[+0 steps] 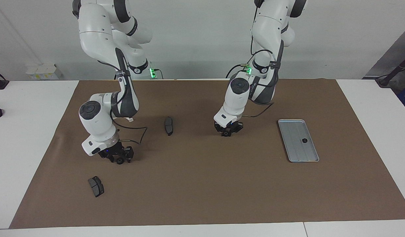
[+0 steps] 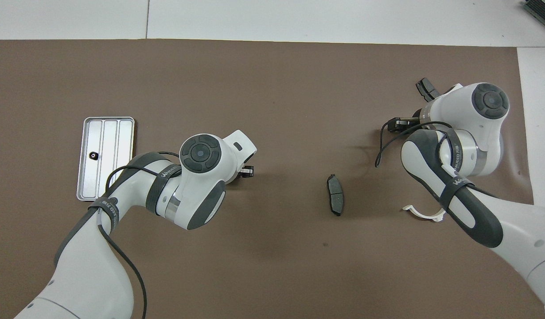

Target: Pick bearing gear from pile to tray

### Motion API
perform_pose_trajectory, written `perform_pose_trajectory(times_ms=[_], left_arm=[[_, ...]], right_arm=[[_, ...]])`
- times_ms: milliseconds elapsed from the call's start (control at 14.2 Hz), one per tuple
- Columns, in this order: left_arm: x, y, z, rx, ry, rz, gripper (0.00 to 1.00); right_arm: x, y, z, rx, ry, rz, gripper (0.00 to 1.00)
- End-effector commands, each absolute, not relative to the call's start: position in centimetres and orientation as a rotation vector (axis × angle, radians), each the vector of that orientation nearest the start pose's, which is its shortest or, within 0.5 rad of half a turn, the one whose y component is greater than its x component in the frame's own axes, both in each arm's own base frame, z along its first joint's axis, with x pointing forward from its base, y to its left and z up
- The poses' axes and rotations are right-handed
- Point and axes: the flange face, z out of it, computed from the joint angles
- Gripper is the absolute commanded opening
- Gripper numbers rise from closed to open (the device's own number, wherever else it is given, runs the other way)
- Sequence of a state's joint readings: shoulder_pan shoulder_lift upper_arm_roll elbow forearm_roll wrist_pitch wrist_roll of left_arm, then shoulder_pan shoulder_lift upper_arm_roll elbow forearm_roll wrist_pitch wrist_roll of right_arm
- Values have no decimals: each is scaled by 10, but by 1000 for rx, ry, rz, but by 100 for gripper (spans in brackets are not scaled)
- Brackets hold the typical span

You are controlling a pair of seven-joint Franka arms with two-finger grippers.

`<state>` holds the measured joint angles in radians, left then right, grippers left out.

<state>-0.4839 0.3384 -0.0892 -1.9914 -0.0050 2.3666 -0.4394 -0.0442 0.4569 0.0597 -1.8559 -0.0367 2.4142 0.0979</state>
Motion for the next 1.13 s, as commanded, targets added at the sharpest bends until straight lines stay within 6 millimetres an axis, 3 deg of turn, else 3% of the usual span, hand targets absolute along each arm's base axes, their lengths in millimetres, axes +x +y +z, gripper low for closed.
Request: perform_pose_trajectory(times_ms=[0, 141, 282, 494, 635, 847, 988, 1058], left_arm=[[527, -322, 313, -3169, 164, -40, 2], [558, -295, 338, -3175, 78, -55, 0], [583, -259, 351, -3188, -32, -82, 0], [608, -183, 358, -3178, -151, -70, 0], [615, -135, 356, -3171, -93, -44, 0], [618, -49, 352, -3162, 59, 49, 0], [609, -16, 343, -3160, 116, 83, 1], [604, -9, 340, -3160, 141, 95, 5]], right_arm=[[649, 6, 290, -3108, 75, -187, 25], [649, 6, 292, -3108, 78, -187, 2], [649, 12, 304, -3107, 65, -205, 0], [650, 32, 328, -3097, 36, -237, 0], [649, 80, 341, -3073, 88, -265, 0], [637, 178, 356, -3036, 192, -282, 0], [627, 231, 366, -3007, 242, -295, 0], [617, 256, 367, -3000, 238, -292, 0]])
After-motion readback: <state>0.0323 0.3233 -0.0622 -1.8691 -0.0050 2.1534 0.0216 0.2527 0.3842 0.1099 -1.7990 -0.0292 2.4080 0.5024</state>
